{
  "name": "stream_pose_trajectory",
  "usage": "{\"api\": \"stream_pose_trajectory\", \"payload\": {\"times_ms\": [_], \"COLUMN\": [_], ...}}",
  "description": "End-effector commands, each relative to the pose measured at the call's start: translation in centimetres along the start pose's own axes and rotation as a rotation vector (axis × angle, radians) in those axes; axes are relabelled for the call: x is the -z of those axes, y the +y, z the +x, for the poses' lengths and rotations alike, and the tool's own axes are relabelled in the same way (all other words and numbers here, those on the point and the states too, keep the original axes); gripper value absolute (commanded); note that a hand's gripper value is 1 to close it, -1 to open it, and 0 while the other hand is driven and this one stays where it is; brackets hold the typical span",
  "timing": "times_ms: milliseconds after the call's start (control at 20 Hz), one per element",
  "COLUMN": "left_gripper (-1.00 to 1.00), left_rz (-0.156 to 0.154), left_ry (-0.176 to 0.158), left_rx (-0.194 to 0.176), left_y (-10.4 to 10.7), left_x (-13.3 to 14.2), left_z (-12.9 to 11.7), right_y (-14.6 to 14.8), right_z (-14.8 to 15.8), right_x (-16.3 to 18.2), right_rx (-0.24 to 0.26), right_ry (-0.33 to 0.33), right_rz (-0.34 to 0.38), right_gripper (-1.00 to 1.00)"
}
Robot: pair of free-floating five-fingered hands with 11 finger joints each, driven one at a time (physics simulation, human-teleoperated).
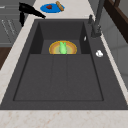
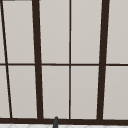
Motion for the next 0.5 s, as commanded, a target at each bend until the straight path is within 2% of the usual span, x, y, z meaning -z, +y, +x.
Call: {"api": "stream_pose_trajectory", "payload": {"times_ms": [0,200,350,450], "left_gripper": [-1.00,-1.00,-1.00,-1.00], "left_rz": [-0.011,-0.016,-0.011,0.005], "left_ry": [-0.036,-0.064,-0.054,-0.037], "left_rx": [-0.003,0.011,0.008,0.001], "left_y": [-1.5,-3.8,-5.8,-7.0], "left_x": [0.3,0.7,0.7,0.9], "left_z": [-3.7,-6.5,-8.2,-9.5], "right_y": [0.0,0.0,0.0,0.0], "right_z": [0.0,0.0,0.0,0.0], "right_x": [0.0,0.0,0.0,0.0], "right_rx": [0.000,0.000,0.000,0.000], "right_ry": [0.000,0.000,0.000,0.000], "right_rz": [0.000,0.000,0.000,0.000], "right_gripper": [0.00,0.00,0.00,0.00]}}
